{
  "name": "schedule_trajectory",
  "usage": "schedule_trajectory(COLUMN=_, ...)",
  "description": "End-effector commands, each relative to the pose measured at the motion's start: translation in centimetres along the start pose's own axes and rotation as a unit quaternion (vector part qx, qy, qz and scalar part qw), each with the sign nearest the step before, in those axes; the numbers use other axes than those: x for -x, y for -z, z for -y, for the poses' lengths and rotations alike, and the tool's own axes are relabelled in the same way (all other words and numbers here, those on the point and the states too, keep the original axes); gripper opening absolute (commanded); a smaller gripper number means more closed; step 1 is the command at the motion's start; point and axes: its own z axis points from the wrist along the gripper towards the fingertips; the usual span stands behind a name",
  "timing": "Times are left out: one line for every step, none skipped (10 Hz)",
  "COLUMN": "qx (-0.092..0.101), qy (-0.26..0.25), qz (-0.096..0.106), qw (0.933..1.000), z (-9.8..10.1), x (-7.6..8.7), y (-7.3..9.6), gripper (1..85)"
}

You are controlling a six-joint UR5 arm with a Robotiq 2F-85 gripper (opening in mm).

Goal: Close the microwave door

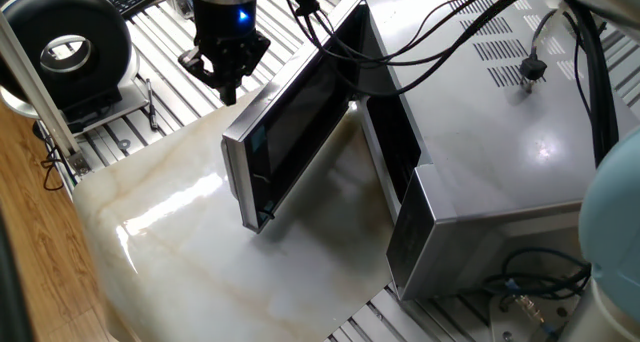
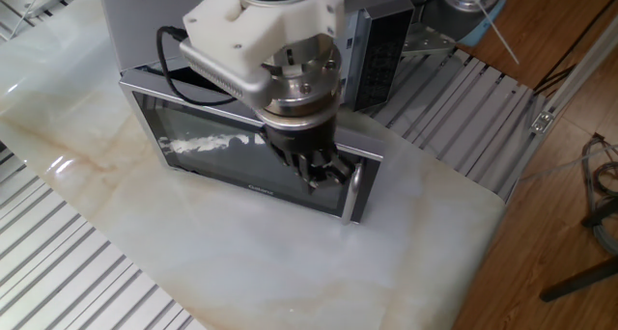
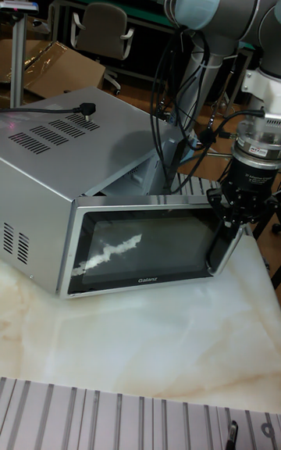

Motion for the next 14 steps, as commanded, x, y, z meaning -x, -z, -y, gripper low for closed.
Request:
schedule_trajectory(qx=0.010, qy=-0.037, qz=-0.007, qw=0.9992, z=-0.7, x=-0.3, y=0.1, gripper=1.0)
schedule_trajectory(qx=-0.007, qy=-0.015, qz=0.003, qw=0.9999, z=0.2, x=0.3, y=0.1, gripper=1.0)
schedule_trajectory(qx=-0.026, qy=0.005, qz=0.016, qw=0.9995, z=1.2, x=0.9, y=0.2, gripper=1.0)
schedule_trajectory(qx=-0.034, qy=0.021, qz=0.026, qw=0.9989, z=1.6, x=1.5, y=0.2, gripper=1.0)
schedule_trajectory(qx=-0.027, qy=0.030, qz=0.028, qw=0.9988, z=1.2, x=1.6, y=0.2, gripper=1.0)
schedule_trajectory(qx=-0.026, qy=0.046, qz=0.038, qw=0.9979, z=1.1, x=2.1, y=0.2, gripper=1.0)
schedule_trajectory(qx=-0.021, qy=0.048, qz=0.038, qw=0.9979, z=0.9, x=2.1, y=0.2, gripper=1.0)
schedule_trajectory(qx=-0.020, qy=0.049, qz=0.039, qw=0.9978, z=0.8, x=2.2, y=0.2, gripper=1.0)
schedule_trajectory(qx=-0.015, qy=0.053, qz=0.039, qw=0.9977, z=0.5, x=2.2, y=0.2, gripper=1.0)
schedule_trajectory(qx=-0.005, qy=0.055, qz=0.038, qw=0.9978, z=0.0, x=2.1, y=0.2, gripper=1.0)
schedule_trajectory(qx=0.003, qy=0.055, qz=0.038, qw=0.9978, z=-0.4, x=2.1, y=0.2, gripper=1.0)
schedule_trajectory(qx=0.002, qy=0.058, qz=0.038, qw=0.9976, z=-0.4, x=2.1, y=0.2, gripper=1.0)
schedule_trajectory(qx=0.002, qy=0.067, qz=0.034, qw=0.9972, z=-0.4, x=1.9, y=0.2, gripper=1.0)
schedule_trajectory(qx=-0.004, qy=0.071, qz=0.016, qw=0.9974, z=0.0, x=0.9, y=0.1, gripper=1.0)
